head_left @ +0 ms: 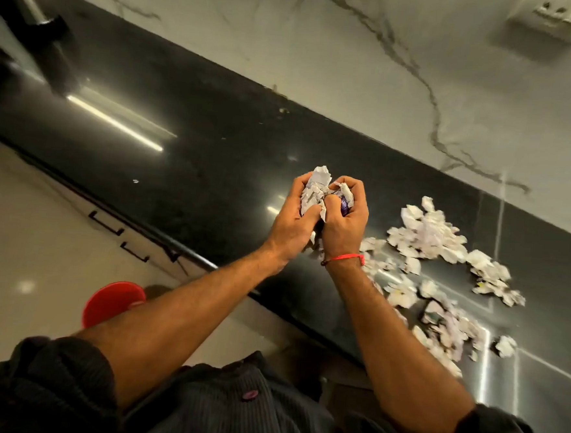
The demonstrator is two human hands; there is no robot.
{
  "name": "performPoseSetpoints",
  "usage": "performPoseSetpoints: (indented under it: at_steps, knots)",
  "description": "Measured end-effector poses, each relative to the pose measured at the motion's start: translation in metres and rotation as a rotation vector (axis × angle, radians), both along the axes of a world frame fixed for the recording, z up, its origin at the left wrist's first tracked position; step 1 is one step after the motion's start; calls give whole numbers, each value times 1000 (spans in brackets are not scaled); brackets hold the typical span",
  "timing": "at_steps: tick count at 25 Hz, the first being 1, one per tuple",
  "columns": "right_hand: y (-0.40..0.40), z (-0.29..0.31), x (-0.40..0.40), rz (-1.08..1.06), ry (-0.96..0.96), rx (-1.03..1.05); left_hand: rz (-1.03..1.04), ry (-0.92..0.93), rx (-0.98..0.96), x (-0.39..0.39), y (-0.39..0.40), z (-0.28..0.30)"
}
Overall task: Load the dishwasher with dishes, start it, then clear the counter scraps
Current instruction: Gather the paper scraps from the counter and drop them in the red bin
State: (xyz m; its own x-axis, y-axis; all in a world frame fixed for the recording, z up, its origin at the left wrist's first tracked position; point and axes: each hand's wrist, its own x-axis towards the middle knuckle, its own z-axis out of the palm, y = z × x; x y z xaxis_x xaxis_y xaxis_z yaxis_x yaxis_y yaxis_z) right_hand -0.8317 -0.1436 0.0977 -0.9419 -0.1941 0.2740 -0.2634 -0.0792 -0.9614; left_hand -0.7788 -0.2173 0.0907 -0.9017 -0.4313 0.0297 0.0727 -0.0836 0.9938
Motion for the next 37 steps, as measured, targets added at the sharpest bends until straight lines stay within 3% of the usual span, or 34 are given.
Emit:
performPoseSetpoints:
  at_steps: [10, 15, 21, 27, 32, 37]
  knots:
    - [-223, -4, 167, 336, -40, -19, 467, 60, 91, 182, -184, -7]
    - [-285, -19, 221, 558, -75, 41, 704, 64, 180, 241, -224, -25]
    - [-336, -65, 267, 808, -253, 185, 951, -72, 285, 289, -264, -64]
    - [-380, -139, 287, 864, -361, 370, 1075, -207, 439, 308, -301, -136]
    - [-418, -231, 308, 771, -446, 512, 1007, -321, 559, 327, -342, -230]
    - [-464, -387, 334, 675, -600, 728, 952, -471, 641, 355, -391, -380]
